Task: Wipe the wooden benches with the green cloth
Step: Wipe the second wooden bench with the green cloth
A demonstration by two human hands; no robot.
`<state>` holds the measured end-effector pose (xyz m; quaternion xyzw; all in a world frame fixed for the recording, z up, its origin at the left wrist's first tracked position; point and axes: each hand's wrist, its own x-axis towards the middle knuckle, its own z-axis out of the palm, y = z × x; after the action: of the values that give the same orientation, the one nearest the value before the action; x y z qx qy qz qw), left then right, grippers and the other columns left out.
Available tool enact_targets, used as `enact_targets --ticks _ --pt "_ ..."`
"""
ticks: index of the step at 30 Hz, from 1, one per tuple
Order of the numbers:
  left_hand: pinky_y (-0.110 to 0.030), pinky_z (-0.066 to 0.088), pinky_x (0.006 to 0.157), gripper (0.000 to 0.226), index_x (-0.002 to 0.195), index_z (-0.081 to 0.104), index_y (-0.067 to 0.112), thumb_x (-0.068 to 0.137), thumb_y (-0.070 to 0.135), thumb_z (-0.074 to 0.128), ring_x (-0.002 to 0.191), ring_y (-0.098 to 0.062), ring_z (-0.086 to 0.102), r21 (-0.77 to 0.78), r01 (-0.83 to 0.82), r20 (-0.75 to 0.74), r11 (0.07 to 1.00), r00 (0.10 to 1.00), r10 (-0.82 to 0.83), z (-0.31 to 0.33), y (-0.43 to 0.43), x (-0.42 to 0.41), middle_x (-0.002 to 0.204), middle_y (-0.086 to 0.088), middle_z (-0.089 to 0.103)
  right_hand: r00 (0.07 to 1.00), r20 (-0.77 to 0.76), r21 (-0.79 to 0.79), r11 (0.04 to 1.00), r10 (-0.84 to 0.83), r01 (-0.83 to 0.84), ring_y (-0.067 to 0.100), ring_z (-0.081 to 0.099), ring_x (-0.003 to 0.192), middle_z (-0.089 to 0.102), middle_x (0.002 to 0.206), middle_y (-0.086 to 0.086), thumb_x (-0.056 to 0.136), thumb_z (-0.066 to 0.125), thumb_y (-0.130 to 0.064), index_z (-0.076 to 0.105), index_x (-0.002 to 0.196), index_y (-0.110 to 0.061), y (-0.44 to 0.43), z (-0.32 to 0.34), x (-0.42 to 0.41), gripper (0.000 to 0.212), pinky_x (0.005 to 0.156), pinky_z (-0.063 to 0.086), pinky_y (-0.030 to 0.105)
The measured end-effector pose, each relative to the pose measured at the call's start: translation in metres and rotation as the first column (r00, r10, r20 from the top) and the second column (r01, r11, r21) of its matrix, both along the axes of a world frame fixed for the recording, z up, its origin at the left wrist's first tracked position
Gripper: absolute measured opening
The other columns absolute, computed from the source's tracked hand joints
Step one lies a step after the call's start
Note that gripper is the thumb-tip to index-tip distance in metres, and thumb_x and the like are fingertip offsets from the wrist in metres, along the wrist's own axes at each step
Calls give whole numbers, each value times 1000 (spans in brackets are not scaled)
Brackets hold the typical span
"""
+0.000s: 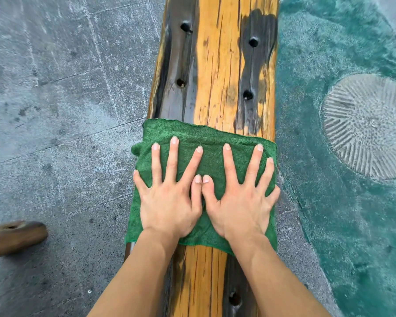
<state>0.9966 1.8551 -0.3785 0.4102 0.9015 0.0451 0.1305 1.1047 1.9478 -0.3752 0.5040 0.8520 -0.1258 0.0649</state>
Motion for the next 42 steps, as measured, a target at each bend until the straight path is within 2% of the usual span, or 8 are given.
enact_targets --ticks 10,20,31,42 --pt "-81 22 112 63 163 3 52 104 55 24 161 -35 -7 -23 -14 1 1000 1000 14 1 46 -33 176 2 -6 1000 -15 2 1000 10 -10 48 7 158 -5 176 15 98 23 -74 7 166 -46 45 -1 -33 75 107 27 79" --pt "-84 19 109 61 163 2 53 104 56 21 161 -35 -6 -11 7 4 1000 1000 -7 2 96 -67 176 3 -7 1000 -20 6 1000 9 -9 47 2 159 -11 175 13 97 21 -74 3 165 -47 95 -1 -64 76 108 30 76" --pt "-84 20 107 63 163 8 52 103 56 26 162 -36 1 -35 19 6 999 1000 -19 0 142 -105 176 1 0 999 -19 5 999 -36 36 49 15 156 -3 176 16 96 31 -72 12 166 -45 136 -3 -100 77 104 36 76" --pt "-84 15 109 62 162 6 54 103 56 25 162 -35 -3 -30 3 30 1000 1000 -2 0 179 -129 176 2 -2 998 -32 11 999 -47 48 47 14 157 -2 176 15 95 34 -72 12 165 -48 171 -1 -129 77 108 36 72"
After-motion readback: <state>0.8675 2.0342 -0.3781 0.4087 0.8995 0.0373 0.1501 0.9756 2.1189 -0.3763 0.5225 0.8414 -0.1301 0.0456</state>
